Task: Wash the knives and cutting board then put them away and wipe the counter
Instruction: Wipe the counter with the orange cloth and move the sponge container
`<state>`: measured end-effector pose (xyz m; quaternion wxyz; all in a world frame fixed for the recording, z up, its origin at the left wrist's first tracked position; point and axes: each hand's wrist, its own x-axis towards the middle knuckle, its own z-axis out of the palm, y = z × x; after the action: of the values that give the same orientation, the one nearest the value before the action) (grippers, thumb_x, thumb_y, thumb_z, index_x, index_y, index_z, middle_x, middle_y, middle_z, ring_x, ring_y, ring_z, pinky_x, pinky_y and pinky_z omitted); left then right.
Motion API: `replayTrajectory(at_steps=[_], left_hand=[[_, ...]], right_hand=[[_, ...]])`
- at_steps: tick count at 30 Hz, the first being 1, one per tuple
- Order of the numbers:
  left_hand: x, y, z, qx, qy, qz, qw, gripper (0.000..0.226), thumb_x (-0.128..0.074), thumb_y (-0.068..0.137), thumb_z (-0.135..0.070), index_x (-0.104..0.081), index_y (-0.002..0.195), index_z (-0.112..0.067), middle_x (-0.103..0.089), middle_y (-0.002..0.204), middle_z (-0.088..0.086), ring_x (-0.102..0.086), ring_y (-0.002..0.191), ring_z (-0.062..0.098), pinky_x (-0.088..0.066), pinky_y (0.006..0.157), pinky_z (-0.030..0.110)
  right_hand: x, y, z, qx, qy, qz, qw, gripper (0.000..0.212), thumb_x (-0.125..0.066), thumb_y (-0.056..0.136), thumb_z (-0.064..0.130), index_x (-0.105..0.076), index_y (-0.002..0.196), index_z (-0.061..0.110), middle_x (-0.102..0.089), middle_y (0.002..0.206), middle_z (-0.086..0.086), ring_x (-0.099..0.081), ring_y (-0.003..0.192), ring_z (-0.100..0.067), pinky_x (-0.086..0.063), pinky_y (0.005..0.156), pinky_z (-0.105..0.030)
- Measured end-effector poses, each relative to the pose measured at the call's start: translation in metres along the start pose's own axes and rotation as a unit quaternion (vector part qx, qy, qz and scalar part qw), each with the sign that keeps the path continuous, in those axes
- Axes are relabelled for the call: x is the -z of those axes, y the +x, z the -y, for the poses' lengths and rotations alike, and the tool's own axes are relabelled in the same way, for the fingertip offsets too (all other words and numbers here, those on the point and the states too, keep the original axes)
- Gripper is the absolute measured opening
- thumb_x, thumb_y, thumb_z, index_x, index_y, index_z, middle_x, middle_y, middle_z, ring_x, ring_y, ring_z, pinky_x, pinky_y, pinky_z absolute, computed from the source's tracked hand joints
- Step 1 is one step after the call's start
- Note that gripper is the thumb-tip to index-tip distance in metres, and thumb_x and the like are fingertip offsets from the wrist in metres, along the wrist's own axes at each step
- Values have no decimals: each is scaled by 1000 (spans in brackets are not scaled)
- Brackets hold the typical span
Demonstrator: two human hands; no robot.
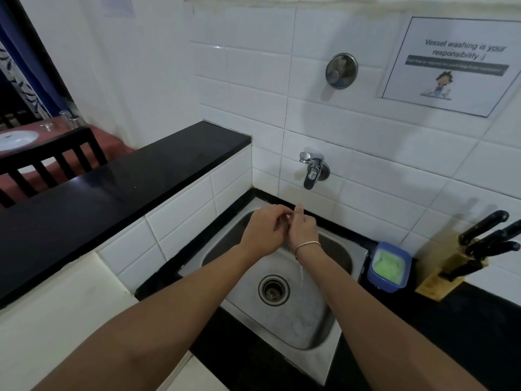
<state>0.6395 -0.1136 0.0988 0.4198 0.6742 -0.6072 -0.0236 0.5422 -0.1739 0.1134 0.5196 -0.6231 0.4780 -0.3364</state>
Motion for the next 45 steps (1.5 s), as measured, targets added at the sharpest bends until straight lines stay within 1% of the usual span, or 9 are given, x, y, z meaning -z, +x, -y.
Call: replayTrajectory(at_steps=[11, 18, 22, 24, 26, 29, 33, 38, 45], left_hand=[[3, -11, 4, 26, 8, 11, 1000, 38, -56, 83, 1, -68, 117, -10, -69, 98, 1, -62, 92, 13, -53, 87, 30], [-9, -17, 5, 92, -83, 42, 991, 38, -53, 88, -3, -65, 122, -14, -67, 100, -2, -62, 90, 11, -55, 85, 34], [-15, -22, 3, 77, -150, 120, 978, 44, -54, 90, -11, -58, 134, -18, -65, 115, -2, -62, 104, 7, -53, 93, 30], [-23, -23, 0, 71, -200, 148, 966, 48, -58, 88, -16, -57, 136, -21, -64, 122, -3, -62, 111, 7, -53, 97, 29], [-32, -25, -4, 65, -253, 168, 951, 48, -62, 86, -21, -58, 134, -23, -65, 121, -5, -64, 110, 7, -56, 96, 31], [-41, -26, -13, 78, -306, 175, 933, 38, -69, 87, -24, -61, 124, -29, -70, 112, -8, -68, 103, 9, -59, 90, 36], [-53, -24, -26, 126, -340, 170, 916, 26, -63, 88, -30, -65, 113, -23, -73, 104, 0, -70, 98, 14, -58, 87, 34], [-71, -25, -45, 199, -423, 175, 867, 25, -49, 102, -21, -62, 104, -1, -63, 90, 21, -58, 81, 23, -49, 71, 36], [-83, -33, -93, 302, -439, 175, 828, 36, -54, 85, -46, -63, 88, -11, -61, 82, 6, -56, 76, 19, -44, 70, 31]], right_hand=[[7, -3, -9, -22, -2, 2, 1000, 54, -34, 108, 37, -40, 58, 17, -41, 56, -3, -38, 53, -20, -32, 58, -31], [39, -6, -11, -198, 173, 46, 964, 56, -33, 104, 54, -50, 65, 19, -50, 54, -2, -38, 43, -16, -29, 45, -20], [58, -9, -26, -254, 290, 44, 921, 65, -38, 99, 64, -62, 108, 4, -65, 76, -18, -64, 61, -31, -54, 79, -42], [69, -14, -35, -270, 314, 46, 909, 75, -42, 94, 66, -56, 131, 2, -67, 101, -25, -70, 81, -40, -41, 110, -55], [80, -19, -39, -284, 329, 49, 899, 75, -43, 95, 61, -53, 139, 2, -62, 124, -29, -64, 106, -42, -34, 116, -59], [92, -32, -37, -283, 321, 58, 902, 67, -44, 94, 48, -53, 140, 0, -60, 130, -26, -55, 121, -42, -44, 109, -55], [102, -49, -29, -293, 263, 88, 915, 48, -43, 94, 32, -60, 126, 2, -71, 108, -22, -67, 104, -49, -62, 54, -36], [114, -73, -43, -305, 194, 75, 929, 41, -49, 91, 14, -56, 131, 6, -72, 115, -18, -73, 98, -37, -63, 75, -40], [141, -102, -56, -293, 162, 14, 942, 63, -69, 76, 29, -54, 135, 13, -67, 114, -17, -73, 82, -28, -59, 74, -37]])
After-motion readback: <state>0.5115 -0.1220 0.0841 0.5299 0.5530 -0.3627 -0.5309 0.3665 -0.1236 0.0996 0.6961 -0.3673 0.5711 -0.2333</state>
